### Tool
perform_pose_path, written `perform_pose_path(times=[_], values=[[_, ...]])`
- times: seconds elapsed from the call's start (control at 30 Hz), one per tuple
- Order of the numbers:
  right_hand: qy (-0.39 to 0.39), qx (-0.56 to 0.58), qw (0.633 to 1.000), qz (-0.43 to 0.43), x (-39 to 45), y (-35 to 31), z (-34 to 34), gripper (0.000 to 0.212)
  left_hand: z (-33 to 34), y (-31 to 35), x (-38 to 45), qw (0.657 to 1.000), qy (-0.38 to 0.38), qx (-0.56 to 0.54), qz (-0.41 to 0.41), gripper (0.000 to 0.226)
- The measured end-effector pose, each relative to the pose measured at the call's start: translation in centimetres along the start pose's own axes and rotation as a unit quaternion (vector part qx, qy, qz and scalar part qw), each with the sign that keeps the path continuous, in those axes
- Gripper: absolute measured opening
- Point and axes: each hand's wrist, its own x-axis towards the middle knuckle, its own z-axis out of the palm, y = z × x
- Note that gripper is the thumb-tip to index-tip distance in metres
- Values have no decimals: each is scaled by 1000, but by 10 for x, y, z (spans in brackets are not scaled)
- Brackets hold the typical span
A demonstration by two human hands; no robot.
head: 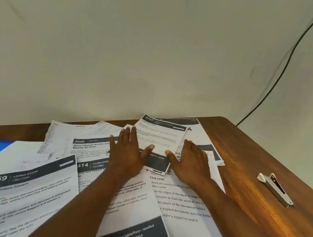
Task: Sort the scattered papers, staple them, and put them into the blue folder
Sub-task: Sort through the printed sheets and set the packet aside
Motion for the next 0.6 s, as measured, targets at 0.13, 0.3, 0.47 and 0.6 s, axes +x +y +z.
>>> perform_pose_path(times=[0.13,0.3,0.47,0.6], values=[[10,27,1000,-11,-1,-9,4,68,-2,-11,3,998,15,-14,-51,98],[9,27,1000,0,-5,-19,7,69,-5,-10,0,997,12,-21,-70,95],[-3,22,1000,0,-9,-23,12,69,-8,-9,-2,997,-6,-10,-79,97],[-9,8,1000,0,-11,-26,14,65,-11,-15,-4,996,0,-4,-86,98]])
